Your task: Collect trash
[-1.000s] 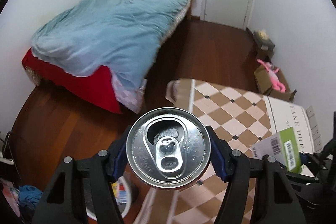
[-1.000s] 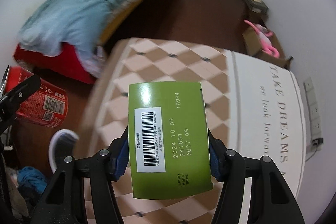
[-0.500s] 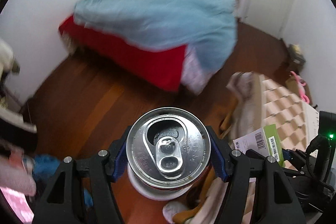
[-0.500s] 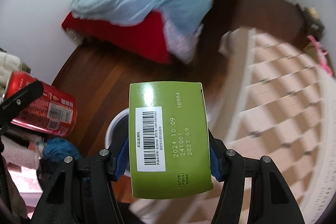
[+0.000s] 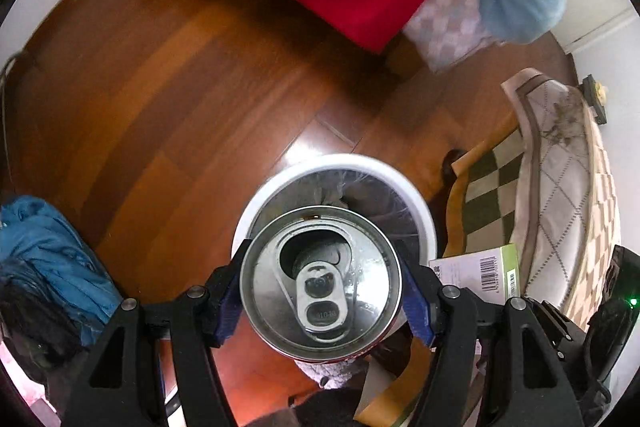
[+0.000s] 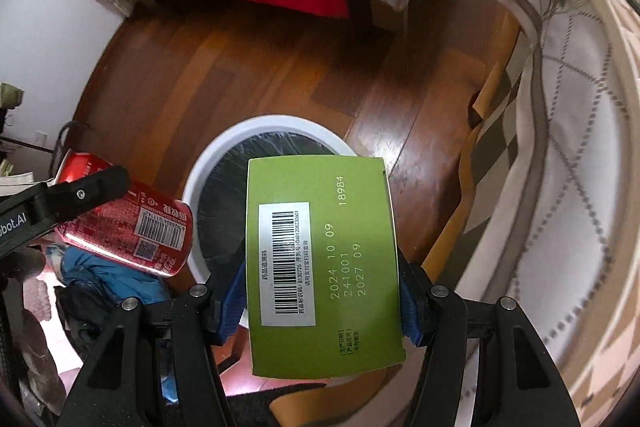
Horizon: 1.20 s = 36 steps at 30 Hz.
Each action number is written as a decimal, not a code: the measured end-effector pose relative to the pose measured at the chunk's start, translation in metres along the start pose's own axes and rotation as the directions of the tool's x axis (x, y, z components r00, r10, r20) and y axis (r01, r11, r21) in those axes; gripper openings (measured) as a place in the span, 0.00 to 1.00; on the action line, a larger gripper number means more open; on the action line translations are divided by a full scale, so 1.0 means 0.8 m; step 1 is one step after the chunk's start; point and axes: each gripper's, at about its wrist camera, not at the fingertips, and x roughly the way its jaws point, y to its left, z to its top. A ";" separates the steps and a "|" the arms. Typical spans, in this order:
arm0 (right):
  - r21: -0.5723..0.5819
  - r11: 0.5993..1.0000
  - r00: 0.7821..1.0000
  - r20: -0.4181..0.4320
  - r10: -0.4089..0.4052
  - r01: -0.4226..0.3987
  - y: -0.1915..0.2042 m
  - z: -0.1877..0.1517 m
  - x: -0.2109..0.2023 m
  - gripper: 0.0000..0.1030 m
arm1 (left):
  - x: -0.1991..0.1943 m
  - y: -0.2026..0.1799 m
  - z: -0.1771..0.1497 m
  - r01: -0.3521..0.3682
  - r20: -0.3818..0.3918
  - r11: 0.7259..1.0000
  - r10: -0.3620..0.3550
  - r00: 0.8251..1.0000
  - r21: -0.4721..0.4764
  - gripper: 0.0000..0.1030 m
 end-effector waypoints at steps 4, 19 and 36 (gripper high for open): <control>0.006 1.000 0.999 -0.033 0.028 -0.027 0.001 0.008 0.020 0.68 | 0.011 0.011 0.003 0.003 -0.007 1.000 -0.003 1.000 -0.030 0.87; -0.106 0.992 0.996 0.069 -0.064 0.071 0.012 -0.048 -0.094 1.00 | -0.112 0.024 -0.106 -0.233 0.198 0.972 0.233 0.952 -0.022 0.91; -0.209 0.978 0.963 0.261 0.065 -0.010 0.019 -0.203 -0.356 1.00 | -0.313 -0.025 -0.260 -0.160 0.377 0.986 0.129 0.917 0.053 0.91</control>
